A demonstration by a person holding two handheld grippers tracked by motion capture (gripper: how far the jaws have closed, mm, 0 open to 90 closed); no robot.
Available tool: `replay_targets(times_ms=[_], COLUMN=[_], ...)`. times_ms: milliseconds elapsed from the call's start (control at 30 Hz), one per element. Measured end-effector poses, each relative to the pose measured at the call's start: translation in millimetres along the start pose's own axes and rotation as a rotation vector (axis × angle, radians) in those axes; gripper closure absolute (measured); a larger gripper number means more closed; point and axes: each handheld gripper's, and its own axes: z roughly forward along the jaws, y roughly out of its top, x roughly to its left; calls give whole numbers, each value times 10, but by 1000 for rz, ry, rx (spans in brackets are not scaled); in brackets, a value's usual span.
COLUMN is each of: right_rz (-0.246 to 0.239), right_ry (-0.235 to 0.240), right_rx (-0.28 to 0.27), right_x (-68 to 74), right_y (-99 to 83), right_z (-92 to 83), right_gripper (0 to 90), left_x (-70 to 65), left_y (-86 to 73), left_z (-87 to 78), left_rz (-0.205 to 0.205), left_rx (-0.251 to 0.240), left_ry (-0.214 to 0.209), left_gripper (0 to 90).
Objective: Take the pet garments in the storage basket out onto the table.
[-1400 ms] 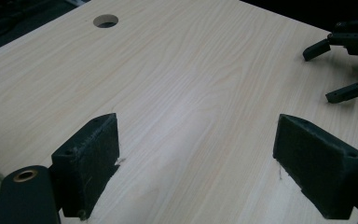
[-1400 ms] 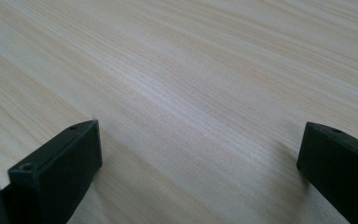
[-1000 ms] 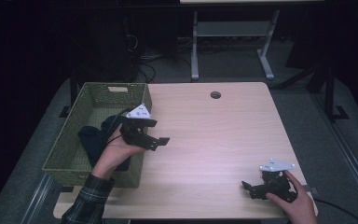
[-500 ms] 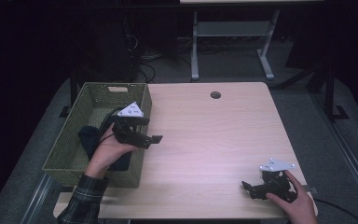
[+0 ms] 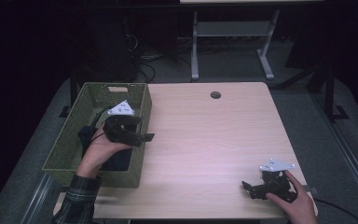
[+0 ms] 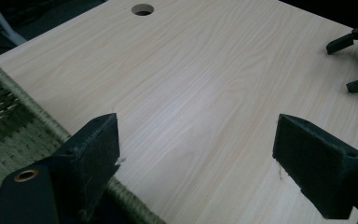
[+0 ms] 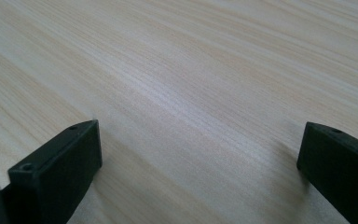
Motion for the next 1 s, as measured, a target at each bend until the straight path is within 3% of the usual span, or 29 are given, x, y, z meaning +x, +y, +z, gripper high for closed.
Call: replay_targets(times_ms=[333,667,1000], right_rz=[0,0,-1], right_ry=[0,0,1], right_rx=[0,0,0], right_x=[0,0,-2], right_y=[0,0,0], right_z=[0,0,1], right_gripper=[0,0,0], left_x=[122,281,427], left_y=[-72,-189,-296], left_z=[-125,-238,-401], left_rz=[-14,-55,-84], left_rx=[8,19,1], left_ry=[34,72,104], left_gripper=[143,145,146])
